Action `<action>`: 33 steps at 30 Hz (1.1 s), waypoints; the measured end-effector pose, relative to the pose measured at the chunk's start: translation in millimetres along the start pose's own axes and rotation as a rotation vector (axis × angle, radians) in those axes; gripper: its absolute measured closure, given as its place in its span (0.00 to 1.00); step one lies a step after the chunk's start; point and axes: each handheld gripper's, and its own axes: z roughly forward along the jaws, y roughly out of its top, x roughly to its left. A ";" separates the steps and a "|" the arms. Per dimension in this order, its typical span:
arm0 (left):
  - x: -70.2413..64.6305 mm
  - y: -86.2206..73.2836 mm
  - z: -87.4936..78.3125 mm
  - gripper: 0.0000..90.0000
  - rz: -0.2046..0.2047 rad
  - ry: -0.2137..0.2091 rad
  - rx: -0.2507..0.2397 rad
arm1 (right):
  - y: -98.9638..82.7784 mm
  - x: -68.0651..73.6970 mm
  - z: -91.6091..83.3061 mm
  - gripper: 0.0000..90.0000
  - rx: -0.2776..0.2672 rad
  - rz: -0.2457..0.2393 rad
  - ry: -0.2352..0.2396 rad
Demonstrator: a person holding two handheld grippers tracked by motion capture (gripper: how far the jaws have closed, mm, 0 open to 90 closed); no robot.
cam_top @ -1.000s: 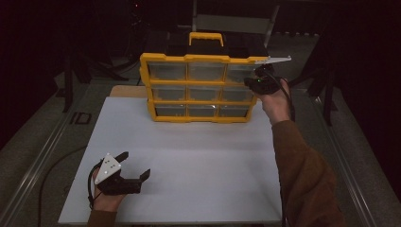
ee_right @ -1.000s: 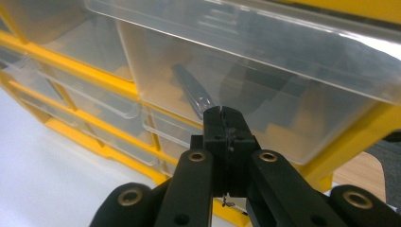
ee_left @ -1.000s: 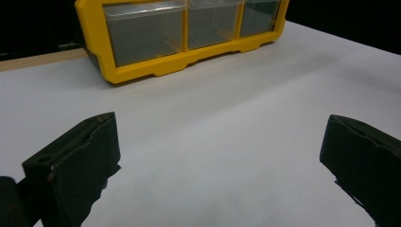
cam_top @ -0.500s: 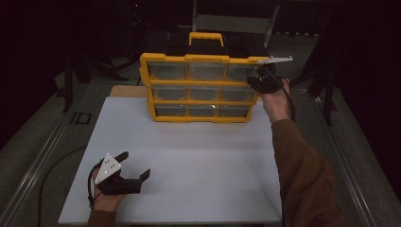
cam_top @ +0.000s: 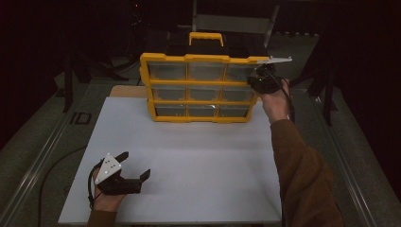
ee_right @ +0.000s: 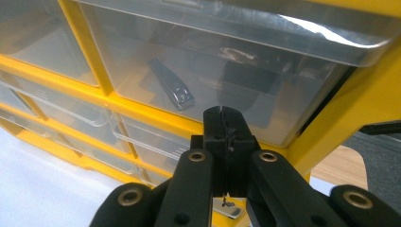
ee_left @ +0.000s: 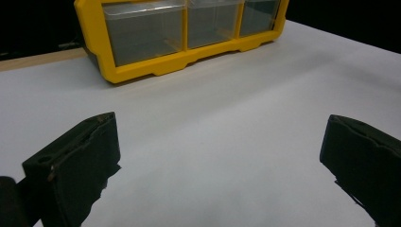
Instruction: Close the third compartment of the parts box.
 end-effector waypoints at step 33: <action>-0.6 -0.1 0.8 0.00 0.001 -0.002 0.003 | -32.7 40.0 -20.3 0.56 0.018 -0.132 0.117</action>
